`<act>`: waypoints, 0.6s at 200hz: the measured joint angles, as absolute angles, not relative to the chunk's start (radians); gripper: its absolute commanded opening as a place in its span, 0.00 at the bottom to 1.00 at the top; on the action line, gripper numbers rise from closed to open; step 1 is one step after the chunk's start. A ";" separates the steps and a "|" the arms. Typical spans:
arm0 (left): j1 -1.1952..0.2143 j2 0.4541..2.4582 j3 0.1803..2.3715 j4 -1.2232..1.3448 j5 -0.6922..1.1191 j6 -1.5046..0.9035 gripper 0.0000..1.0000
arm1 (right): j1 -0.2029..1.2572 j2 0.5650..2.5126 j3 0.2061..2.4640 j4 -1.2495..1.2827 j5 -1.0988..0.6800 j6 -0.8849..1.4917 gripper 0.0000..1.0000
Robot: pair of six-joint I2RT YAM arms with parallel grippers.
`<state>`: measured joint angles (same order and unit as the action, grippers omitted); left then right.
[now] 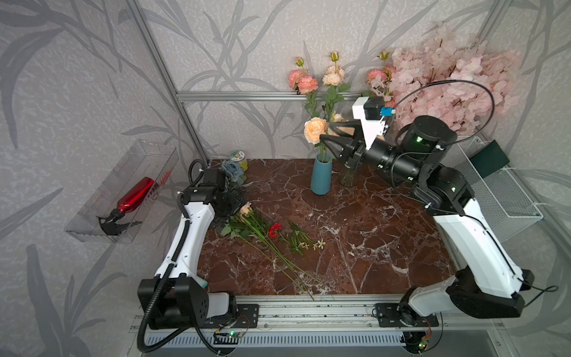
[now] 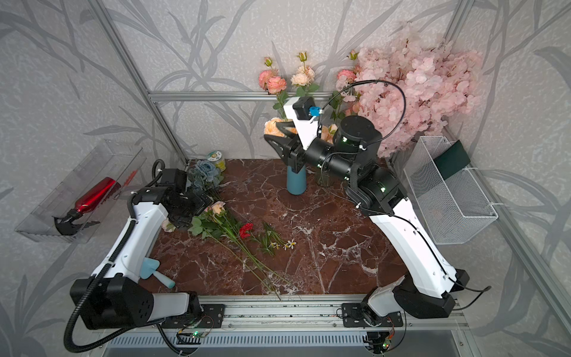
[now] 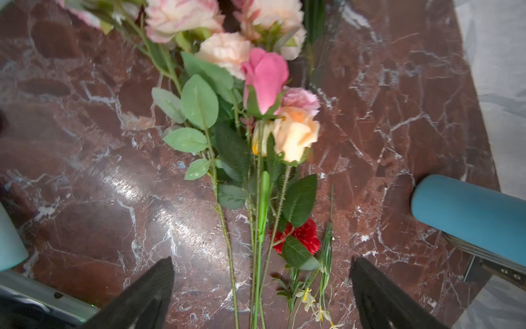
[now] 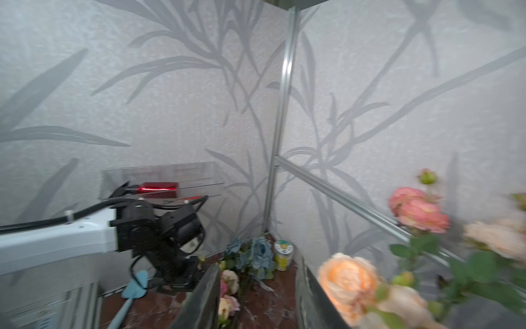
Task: Place the pink flowers into the vase
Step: Place the flower in the vase, then pick up the flower at the center of the board.
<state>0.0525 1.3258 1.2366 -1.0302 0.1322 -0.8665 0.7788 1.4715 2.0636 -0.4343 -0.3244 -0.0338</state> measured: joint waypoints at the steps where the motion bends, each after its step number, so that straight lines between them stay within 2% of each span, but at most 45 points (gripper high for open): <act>1: 0.053 1.325 1.234 -1.029 0.132 -0.868 0.97 | 0.782 1.473 2.064 -0.435 -0.327 -0.031 0.39; 40: 0.062 1.308 1.170 -1.011 0.112 -0.926 0.97 | 0.909 1.582 2.020 -0.480 -0.375 0.033 0.35; 85: 0.140 1.271 1.170 -1.010 0.043 -0.971 0.97 | 0.915 1.711 1.874 -0.536 -0.331 0.102 0.40; 120: 0.160 1.259 1.213 -1.019 -0.007 -0.988 0.97 | 0.933 1.851 1.851 -0.575 -0.353 0.123 0.40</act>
<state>0.1600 1.2587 1.2129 -1.0191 -0.0067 -0.9882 0.9325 1.8515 1.8507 -0.5747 -0.3531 0.1226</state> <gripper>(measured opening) 0.971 0.399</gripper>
